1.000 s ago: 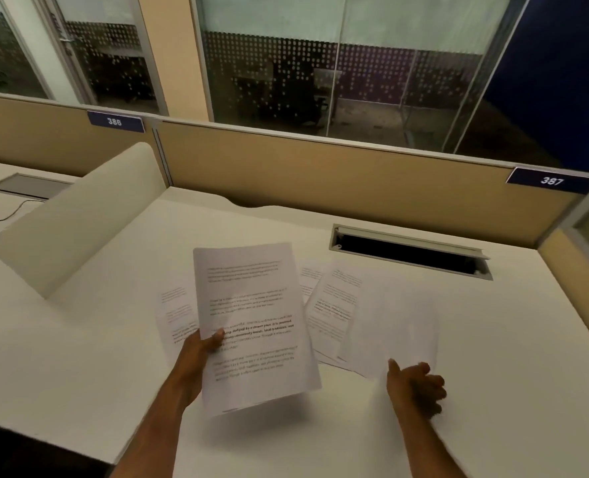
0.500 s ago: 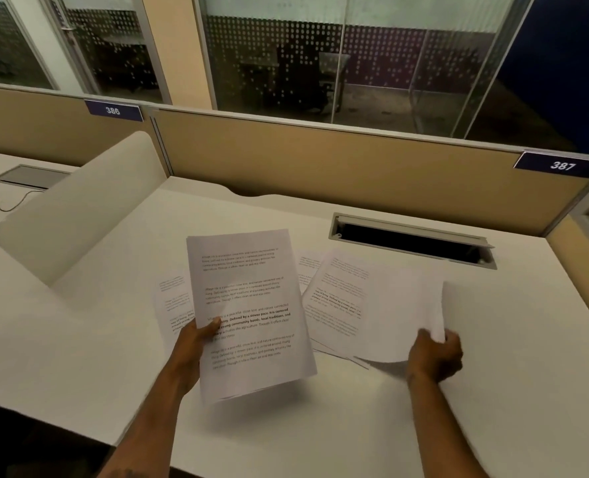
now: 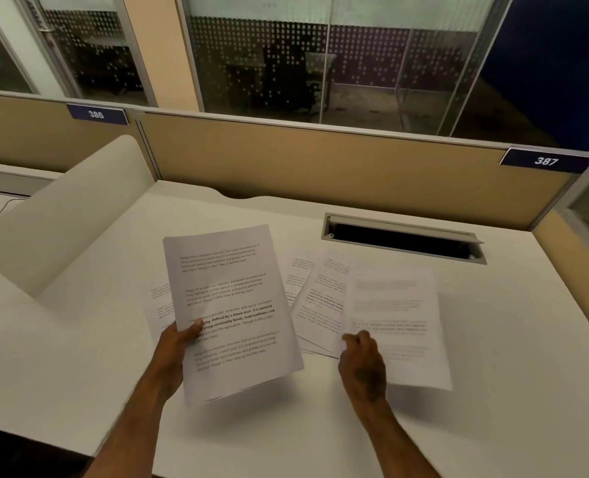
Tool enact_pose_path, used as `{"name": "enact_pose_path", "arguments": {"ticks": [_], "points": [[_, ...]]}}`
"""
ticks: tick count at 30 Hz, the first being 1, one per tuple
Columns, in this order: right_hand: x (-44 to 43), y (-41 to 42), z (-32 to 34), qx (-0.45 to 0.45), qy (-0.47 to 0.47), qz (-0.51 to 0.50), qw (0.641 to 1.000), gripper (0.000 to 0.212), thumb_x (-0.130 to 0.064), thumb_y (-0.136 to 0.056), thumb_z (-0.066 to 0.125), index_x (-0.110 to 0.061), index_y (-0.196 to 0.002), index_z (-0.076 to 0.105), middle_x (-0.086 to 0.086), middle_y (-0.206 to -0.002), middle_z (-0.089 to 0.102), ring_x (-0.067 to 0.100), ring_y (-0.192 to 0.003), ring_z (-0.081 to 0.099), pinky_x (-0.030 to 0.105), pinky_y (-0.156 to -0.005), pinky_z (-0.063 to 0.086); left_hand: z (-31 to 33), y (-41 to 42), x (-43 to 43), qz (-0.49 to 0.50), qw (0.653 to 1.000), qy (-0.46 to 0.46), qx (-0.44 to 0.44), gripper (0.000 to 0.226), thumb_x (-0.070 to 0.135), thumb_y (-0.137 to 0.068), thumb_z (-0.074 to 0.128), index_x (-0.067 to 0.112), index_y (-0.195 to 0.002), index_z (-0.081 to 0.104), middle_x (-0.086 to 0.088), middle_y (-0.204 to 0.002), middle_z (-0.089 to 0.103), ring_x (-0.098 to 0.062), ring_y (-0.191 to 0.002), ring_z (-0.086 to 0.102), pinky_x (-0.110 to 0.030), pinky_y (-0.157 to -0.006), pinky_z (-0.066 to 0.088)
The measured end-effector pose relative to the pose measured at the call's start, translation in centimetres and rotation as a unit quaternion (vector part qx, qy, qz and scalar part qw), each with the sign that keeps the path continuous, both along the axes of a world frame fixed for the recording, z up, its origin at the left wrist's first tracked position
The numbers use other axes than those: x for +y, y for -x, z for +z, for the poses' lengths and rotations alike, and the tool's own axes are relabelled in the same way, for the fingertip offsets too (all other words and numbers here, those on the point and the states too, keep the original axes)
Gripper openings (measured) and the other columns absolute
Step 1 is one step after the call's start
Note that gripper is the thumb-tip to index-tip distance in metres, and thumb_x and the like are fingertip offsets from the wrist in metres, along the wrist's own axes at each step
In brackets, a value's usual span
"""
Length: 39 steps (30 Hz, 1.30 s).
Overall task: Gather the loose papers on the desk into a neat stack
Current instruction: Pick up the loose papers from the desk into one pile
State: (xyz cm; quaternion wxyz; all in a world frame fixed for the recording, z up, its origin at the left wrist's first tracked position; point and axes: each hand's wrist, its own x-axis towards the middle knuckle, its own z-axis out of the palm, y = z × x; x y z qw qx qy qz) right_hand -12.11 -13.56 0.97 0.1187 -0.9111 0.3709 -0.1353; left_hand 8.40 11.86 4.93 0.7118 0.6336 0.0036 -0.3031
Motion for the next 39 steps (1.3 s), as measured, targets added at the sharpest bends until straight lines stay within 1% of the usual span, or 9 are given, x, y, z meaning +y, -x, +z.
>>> {"name": "enact_pose_path", "arguments": {"ticks": [3,6,10,13,17,22,28,34,39], "points": [[0.2,0.1,-2.7,0.078,-0.109,0.004,0.991,0.044,-0.043,-0.092,0.063,-0.010,-0.121,0.067,0.010,-0.117,0.064,0.028,-0.108,0.063,0.034,-0.085,0.055,-0.2,-0.2,0.3,0.010,1.000,0.001,0.011,0.026,0.014,-0.098,0.059,0.015,-0.123,0.066,-0.018,-0.113,0.078,-0.040,-0.090,0.077,-0.052,-0.069,0.065],[-1.9,0.1,-2.4,-0.006,-0.223,-0.101,0.970,0.068,-0.068,-0.087,0.055,-0.011,-0.124,0.068,0.009,-0.120,0.067,0.026,-0.110,0.064,0.032,-0.087,0.053,-0.3,-0.3,0.3,0.014,1.000,0.004,0.020,0.022,0.013,-0.097,0.059,0.019,-0.117,0.068,-0.014,-0.107,0.080,-0.037,-0.085,0.079,-0.049,-0.065,0.065],[-7.1,1.9,-1.9,-0.003,-0.174,-0.286,0.942,0.052,-0.044,-0.093,0.061,-0.005,-0.128,0.060,0.022,-0.125,0.056,0.039,-0.112,0.055,0.048,-0.092,0.050,-0.6,-0.2,0.1,0.016,1.000,0.004,0.018,0.022,0.013,-0.098,0.058,0.020,-0.117,0.067,-0.012,-0.103,0.081,-0.037,-0.084,0.079,-0.048,-0.063,0.065],[-9.2,3.1,-1.9,0.088,-0.225,-0.341,0.908,0.068,-0.046,-0.085,0.071,-0.001,-0.130,0.046,0.028,-0.130,0.045,0.043,-0.117,0.046,0.053,-0.096,0.044,-0.8,-0.4,-0.2,0.020,1.000,0.004,0.018,0.023,0.012,-0.098,0.058,0.020,-0.119,0.066,-0.014,-0.105,0.081,-0.040,-0.087,0.078,-0.051,-0.065,0.065],[-11.2,2.6,-1.5,0.078,-0.324,-0.378,0.864,0.079,-0.037,-0.072,0.086,-0.001,-0.129,0.043,0.027,-0.132,0.047,0.044,-0.121,0.047,0.056,-0.102,0.042,-0.8,-0.7,-0.5,0.019,1.000,0.003,0.021,0.025,0.013,-0.098,0.059,0.018,-0.120,0.066,-0.017,-0.109,0.079,-0.044,-0.092,0.076,-0.054,-0.069,0.064],[-13.0,2.6,-1.3,-0.073,-0.438,-0.343,0.828,0.052,-0.010,-0.068,0.089,0.011,-0.109,0.067,0.024,-0.101,0.072,0.040,-0.092,0.068,0.052,-0.091,0.057,-0.7,-1.4,-0.8,0.022,1.000,-0.004,0.011,0.024,0.013,-0.097,0.059,0.019,-0.120,0.065,-0.016,-0.107,0.080,-0.042,-0.088,0.077,-0.054,-0.067,0.064],[-13.4,-1.6,0.6,-0.289,-0.519,-0.270,0.758,0.043,-0.007,-0.077,0.084,0.003,-0.117,0.069,0.020,-0.113,0.072,0.037,-0.099,0.070,0.054,-0.097,0.054,-0.5,-2.9,-0.6,0.025,1.000,-0.007,0.005,0.027,0.013,-0.098,0.058,0.017,-0.124,0.063,-0.018,-0.110,0.078,-0.044,-0.090,0.076,-0.056,-0.069,0.064],[-12.3,-6.4,-1.3,-0.155,-0.413,-0.325,0.837,0.048,-0.019,-0.076,0.085,0.006,-0.113,0.069,0.025,-0.120,0.070,0.043,-0.106,0.067,0.052,-0.093,0.057,-0.6,-4.0,0.0,0.034,0.999,-0.004,0.012,0.022,0.013,-0.098,0.058,0.017,-0.118,0.066,-0.015,-0.105,0.081,-0.038,-0.087,0.078,-0.049,-0.065,0.065],[-9.2,-8.2,-2.8,0.023,-0.289,-0.358,0.888,0.061,-0.034,-0.078,0.082,0.001,-0.119,0.054,0.024,-0.131,0.042,0.042,-0.117,0.045,0.054,-0.093,0.049,-0.9,-5.0,0.6,0.034,0.999,-0.006,0.015,0.024,0.014,-0.096,0.059,0.016,-0.119,0.067,-0.017,-0.109,0.079,-0.039,-0.090,0.077,-0.050,-0.069,0.065]]}}
